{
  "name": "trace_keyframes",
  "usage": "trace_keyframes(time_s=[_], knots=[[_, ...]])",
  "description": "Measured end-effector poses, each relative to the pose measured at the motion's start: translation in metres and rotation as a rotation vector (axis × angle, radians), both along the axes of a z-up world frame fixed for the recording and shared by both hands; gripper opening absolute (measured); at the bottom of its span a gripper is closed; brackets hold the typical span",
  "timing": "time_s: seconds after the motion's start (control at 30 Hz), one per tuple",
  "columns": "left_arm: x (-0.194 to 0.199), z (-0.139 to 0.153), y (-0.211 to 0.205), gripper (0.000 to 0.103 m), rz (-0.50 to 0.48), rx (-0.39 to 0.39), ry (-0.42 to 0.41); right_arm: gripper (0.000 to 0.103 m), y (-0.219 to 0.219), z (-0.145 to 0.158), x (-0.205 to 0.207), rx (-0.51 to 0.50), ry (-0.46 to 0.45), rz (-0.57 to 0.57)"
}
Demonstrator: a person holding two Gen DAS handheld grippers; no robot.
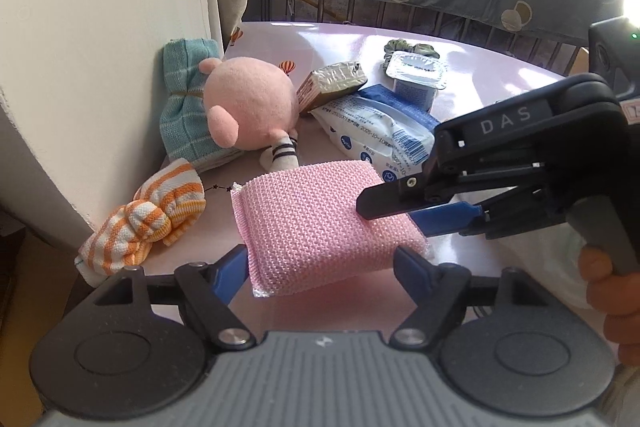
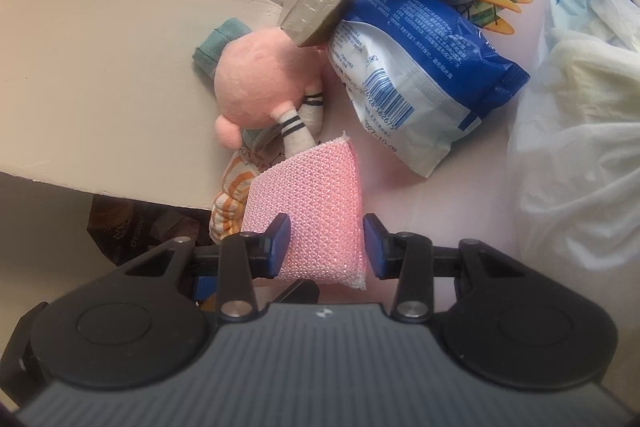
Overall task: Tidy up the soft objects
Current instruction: 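Grasp the pink knit sponge edge with the right gripper and lift, then carry the pink sponge with the right gripper over the cardboard box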
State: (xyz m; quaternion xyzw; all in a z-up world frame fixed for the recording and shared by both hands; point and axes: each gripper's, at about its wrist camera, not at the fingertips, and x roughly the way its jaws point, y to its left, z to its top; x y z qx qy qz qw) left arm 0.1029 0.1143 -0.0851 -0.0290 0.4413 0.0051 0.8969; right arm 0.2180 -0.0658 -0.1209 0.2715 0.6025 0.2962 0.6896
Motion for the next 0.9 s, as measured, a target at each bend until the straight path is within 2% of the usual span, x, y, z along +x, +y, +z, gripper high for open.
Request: trace_keyframes(time_s=[0.27,0.57,0.73,0.9], knots=[[-0.02,0.033,-0.005,0.079,-0.005,0.007,-0.072,0.039,-0.008,0.027,-0.015,0.061,-0.027,0.002],[-0.039,0.074,-0.031,0.079,-0.047,0.051,-0.162,0.039,-0.03,0.069,-0.031,0.122,-0.099,-0.014],[-0.045,0.097,-0.06,0.079,-0.097,0.072,-0.212,0.039,-0.063,0.093,-0.044,0.157,-0.148,-0.042],[-0.048,0.115,-0.108,0.079,-0.184,0.097,-0.257,0.039,-0.113,0.114,-0.06,0.189,-0.195,-0.093]])
